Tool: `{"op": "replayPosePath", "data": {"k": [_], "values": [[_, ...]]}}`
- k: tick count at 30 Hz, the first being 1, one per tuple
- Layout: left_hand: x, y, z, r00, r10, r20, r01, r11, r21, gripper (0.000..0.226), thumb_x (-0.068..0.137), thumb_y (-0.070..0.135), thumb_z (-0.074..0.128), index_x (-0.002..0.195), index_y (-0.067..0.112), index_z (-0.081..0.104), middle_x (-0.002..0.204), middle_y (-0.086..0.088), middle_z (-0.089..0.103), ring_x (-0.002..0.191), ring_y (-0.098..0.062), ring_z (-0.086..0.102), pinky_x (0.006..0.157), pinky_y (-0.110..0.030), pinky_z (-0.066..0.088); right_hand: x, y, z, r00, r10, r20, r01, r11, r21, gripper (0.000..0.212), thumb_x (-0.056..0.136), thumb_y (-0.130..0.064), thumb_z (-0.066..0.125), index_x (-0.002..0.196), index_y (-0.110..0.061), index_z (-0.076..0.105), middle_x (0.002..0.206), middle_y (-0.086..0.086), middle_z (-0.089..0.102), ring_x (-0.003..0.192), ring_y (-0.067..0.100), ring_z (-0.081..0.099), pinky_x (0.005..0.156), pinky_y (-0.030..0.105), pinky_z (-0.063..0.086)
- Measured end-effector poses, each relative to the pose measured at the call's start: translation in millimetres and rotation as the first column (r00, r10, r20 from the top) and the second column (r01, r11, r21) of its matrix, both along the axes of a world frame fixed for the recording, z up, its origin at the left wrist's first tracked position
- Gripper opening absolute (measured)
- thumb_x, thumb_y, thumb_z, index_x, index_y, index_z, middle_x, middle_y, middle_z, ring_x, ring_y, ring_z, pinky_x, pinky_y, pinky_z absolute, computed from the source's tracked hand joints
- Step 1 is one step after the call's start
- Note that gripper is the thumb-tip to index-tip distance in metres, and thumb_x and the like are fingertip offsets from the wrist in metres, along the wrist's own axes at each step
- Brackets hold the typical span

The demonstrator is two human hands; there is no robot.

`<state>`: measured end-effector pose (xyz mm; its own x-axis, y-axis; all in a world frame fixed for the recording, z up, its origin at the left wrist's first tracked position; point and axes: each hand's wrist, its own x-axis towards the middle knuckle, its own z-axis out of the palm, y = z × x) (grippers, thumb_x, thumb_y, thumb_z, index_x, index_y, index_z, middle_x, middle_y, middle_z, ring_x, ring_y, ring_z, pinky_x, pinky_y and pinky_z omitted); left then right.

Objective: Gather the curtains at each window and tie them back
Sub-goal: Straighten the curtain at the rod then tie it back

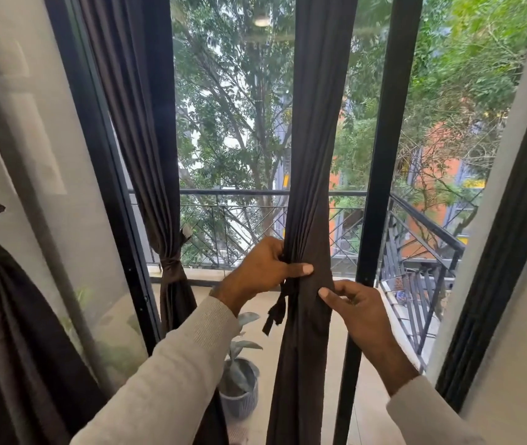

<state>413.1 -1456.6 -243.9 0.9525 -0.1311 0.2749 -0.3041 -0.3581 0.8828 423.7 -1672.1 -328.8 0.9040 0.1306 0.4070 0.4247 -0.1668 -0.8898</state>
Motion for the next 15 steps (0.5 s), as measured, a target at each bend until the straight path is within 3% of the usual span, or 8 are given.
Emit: {"op": "replayPosePath", "data": {"k": [4, 7, 9, 12, 15], "values": [[0, -3, 13, 0.978, 0.208, 0.02, -0.207, 0.952, 0.225, 0.032, 0.079, 0.025, 0.094, 0.107, 0.012, 0.084, 0.101, -0.002, 0.083, 0.093, -0.018, 0.08, 0.09, -0.044, 0.066, 1, 9, -2, 0.987, -0.131, 0.096, 0.134, 0.991, -0.025, 0.003, 0.091, -0.028, 0.082, 0.092, -0.026, 0.082, 0.079, -0.019, 0.077, 0.081, 0.004, 0.073, 0.079, 0.028, 0.058], [-3, -11, 25, 0.934, 0.35, 0.065, -0.35, 0.869, 0.351, 0.034, 0.071, 0.031, 0.093, 0.099, 0.013, 0.083, 0.092, -0.003, 0.081, 0.085, -0.021, 0.078, 0.082, -0.042, 0.066, -8, 17, -2, 0.937, -0.244, 0.249, 0.252, 0.968, 0.001, 0.011, 0.092, -0.022, 0.081, 0.1, -0.026, 0.077, 0.091, -0.02, 0.074, 0.091, -0.002, 0.069, 0.082, 0.016, 0.056], [-4, -15, 30, 0.916, 0.396, 0.062, -0.39, 0.844, 0.367, 0.03, 0.071, 0.029, 0.093, 0.091, 0.012, 0.079, 0.088, -0.004, 0.08, 0.081, -0.023, 0.077, 0.079, -0.041, 0.066, -20, 20, -2, 0.878, -0.302, 0.371, 0.301, 0.952, 0.063, 0.009, 0.095, -0.029, 0.076, 0.102, -0.027, 0.072, 0.097, -0.016, 0.07, 0.096, 0.003, 0.068, 0.082, 0.012, 0.052], [-6, -18, 35, 0.895, 0.442, 0.069, -0.432, 0.815, 0.387, 0.027, 0.073, 0.027, 0.093, 0.078, 0.019, 0.068, 0.088, -0.007, 0.079, 0.079, -0.023, 0.076, 0.075, -0.036, 0.064, -39, 24, 4, 0.94, -0.157, 0.303, 0.141, 0.987, 0.074, 0.022, 0.093, -0.047, 0.076, 0.1, -0.027, 0.074, 0.087, -0.012, 0.072, 0.089, 0.009, 0.07, 0.08, 0.008, 0.046], [-6, -18, 35, 0.888, 0.455, 0.069, -0.446, 0.813, 0.375, 0.028, 0.075, 0.026, 0.093, 0.084, 0.017, 0.068, 0.083, -0.002, 0.075, 0.072, -0.016, 0.073, 0.061, -0.028, 0.057, -39, 25, 5, 0.973, -0.025, 0.23, 0.033, 0.999, -0.031, 0.018, 0.086, -0.03, 0.087, 0.102, -0.026, 0.079, 0.08, -0.013, 0.075, 0.081, 0.009, 0.072, 0.079, 0.014, 0.052]]}}
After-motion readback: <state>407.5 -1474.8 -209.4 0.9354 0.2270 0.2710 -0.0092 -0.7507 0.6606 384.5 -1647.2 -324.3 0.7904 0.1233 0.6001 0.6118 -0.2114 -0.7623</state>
